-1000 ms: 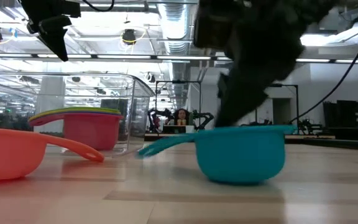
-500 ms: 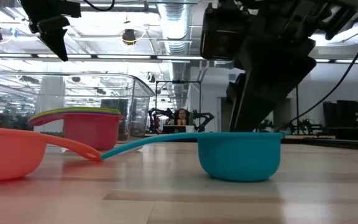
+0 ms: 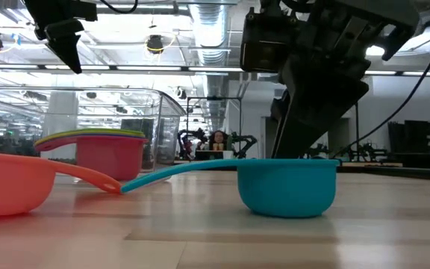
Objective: Nest measuring cups in basket
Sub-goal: Stack the light blue measuring cup on top of the green measuring cup in the transparent bin
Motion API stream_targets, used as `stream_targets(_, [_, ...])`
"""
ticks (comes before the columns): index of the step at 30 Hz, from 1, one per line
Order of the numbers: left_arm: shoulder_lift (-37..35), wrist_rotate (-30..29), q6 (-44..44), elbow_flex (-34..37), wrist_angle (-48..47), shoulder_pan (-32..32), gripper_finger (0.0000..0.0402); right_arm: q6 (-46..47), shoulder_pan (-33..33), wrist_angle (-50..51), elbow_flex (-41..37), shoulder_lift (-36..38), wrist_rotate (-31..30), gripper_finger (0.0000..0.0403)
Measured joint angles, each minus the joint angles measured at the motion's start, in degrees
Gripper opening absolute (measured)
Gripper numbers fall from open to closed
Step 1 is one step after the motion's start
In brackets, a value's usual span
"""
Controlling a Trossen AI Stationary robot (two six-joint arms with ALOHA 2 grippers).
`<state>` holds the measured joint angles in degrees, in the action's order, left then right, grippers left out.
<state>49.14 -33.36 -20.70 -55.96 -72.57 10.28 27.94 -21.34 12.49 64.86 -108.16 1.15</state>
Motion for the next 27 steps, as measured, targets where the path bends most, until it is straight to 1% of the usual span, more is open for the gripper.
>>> stream_targets(7, [0.0,0.02,-0.01,0.0,0.02,0.0,0.0,-0.15,0.0,0.99,0.0,-0.01,-0.03,0.0148])
stream_targets(10, [0.0,0.03,-0.02,0.0,0.02,0.0,0.0,-0.05,0.0,0.0,0.05,-1.88,0.04,0.0146])
stream_targets(12, [-0.01,0.04,-0.01,0.0,0.0,-0.02,0.0,0.06,0.0,1.31,-0.24,-2.1,0.16,0.0145])
stream_targets(14, [0.0,0.04,-0.01,0.0,0.04,0.0,0.0,0.55,0.0,-0.58,0.91,-3.82,0.45,0.0143])
stream_targets(16, [-0.02,0.04,-0.03,0.0,0.02,-0.02,0.0,1.8,0.16,0.64,1.42,-3.81,0.61,0.0137])
stream_targets(19, [0.05,0.04,-0.01,0.0,0.07,0.0,0.0,2.23,0.65,0.79,2.46,-3.93,0.54,0.0111])
stream_targets(23, [0.04,0.02,-0.02,0.0,0.04,-0.01,0.0,3.49,1.67,1.41,3.36,-3.85,0.53,0.0031])
stream_targets(24, [0.02,0.02,-0.03,0.0,0.03,-0.02,0.0,3.28,1.69,1.97,3.73,-3.85,0.57,0.0024])
stream_targets(27, [0.0,0.02,-0.03,0.0,0.04,0.0,0.0,3.51,1.75,5.68,5.54,-3.85,0.25,0.0025])
